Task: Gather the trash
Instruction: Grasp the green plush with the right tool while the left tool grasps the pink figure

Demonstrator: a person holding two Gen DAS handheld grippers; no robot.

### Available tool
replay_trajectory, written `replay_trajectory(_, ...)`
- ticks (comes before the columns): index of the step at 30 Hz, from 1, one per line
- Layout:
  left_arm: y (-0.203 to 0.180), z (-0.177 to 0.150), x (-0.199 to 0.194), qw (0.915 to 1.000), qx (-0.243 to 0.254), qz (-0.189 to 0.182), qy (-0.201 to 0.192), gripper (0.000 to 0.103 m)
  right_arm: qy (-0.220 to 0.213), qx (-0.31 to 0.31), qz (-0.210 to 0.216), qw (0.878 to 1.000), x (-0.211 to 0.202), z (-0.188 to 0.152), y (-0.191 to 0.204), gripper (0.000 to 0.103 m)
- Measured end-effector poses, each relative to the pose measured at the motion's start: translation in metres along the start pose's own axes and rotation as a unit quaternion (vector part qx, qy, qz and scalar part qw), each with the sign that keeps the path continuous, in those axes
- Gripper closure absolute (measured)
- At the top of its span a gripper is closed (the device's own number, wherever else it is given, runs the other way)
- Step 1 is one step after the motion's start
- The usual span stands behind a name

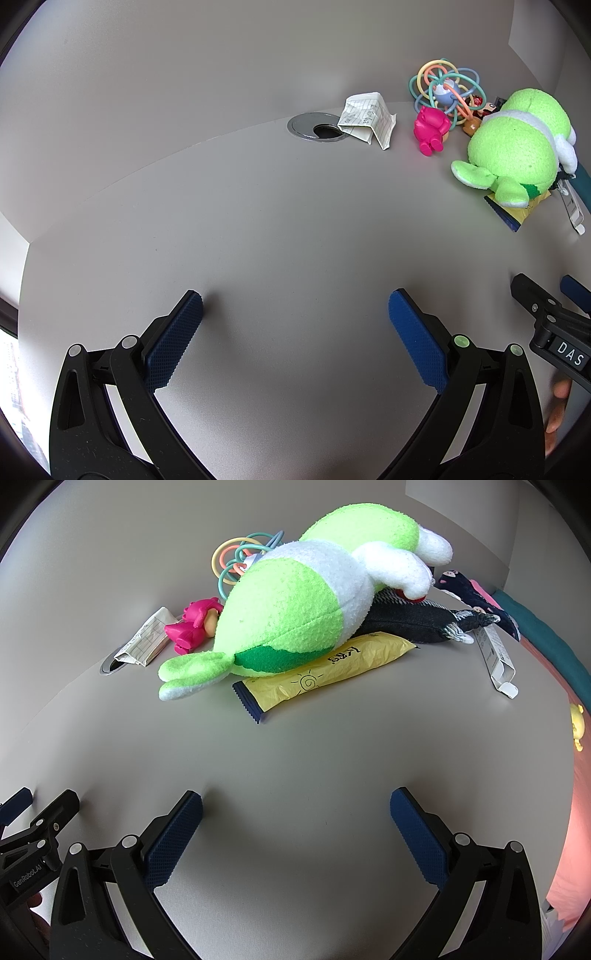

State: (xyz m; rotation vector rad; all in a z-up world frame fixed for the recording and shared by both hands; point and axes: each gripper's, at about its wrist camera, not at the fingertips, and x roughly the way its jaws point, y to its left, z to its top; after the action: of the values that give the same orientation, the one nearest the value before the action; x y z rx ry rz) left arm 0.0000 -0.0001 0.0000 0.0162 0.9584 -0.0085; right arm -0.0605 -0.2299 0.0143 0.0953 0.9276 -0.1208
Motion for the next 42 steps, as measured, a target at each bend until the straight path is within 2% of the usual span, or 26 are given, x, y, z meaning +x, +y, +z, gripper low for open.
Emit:
replay_trajectory(7,0.0,-0.001,-0.001,1.0,0.004,-0.004,-0.001,0.006,0.005,-0.004,0.01,1.0,-0.004,0.001,-0.003,0.002)
replay_trajectory(11,0.003,0.002,-0.012,0.9989,-0.002,-0.048,0.0,0.006,-0.016,0.013,0.062,0.998,-0.028,0.004,-0.026,0.002)
replay_trajectory(15,-0.002,0.007,-0.032,0.9985,0.007,-0.047,-0.027,0.006,-0.05,0.014,0.083,0.995,-0.057,0.026,-0.041,0.002)
replay_trajectory(17,-0.001,0.009,-0.043,0.9984,0.019,-0.037,-0.038,0.006,-0.05,0.021,0.1,0.993,-0.061,0.042,-0.045,0.002)
replay_trajectory(21,-0.009,0.022,-0.048,0.998,0.033,-0.022,-0.05,0.006,-0.035,0.028,0.109,0.993,-0.043,0.072,-0.045,0.003)
replay_trajectory(25,-0.019,0.04,-0.036,0.9978,0.035,-0.027,-0.05,0.006,-0.033,0.05,0.105,0.993,-0.026,0.091,-0.04,0.018)
replay_trajectory(33,-0.035,0.061,-0.024,0.997,0.034,-0.045,-0.052,0.006,0.0,0.111,0.097,0.989,0.014,0.114,-0.044,0.019)
replay_trajectory(35,-0.04,0.066,-0.02,0.997,0.034,-0.048,-0.051,0.006,-0.001,0.112,0.109,0.988,0.018,0.116,-0.041,0.038)
replay_trajectory(37,-0.043,0.072,-0.019,0.9966,0.031,-0.053,-0.054,0.006,-0.009,0.105,0.108,0.989,0.015,0.117,-0.036,0.062)
replay_trajectory(40,-0.049,0.083,-0.019,0.9953,0.032,-0.064,-0.065,0.006,-0.031,0.097,0.132,0.986,0.001,0.119,-0.039,0.07)
replay_trajectory(42,-0.056,0.091,-0.018,0.9944,0.04,-0.065,-0.074,0.006,-0.055,0.096,0.138,0.984,-0.013,0.121,-0.045,0.071)
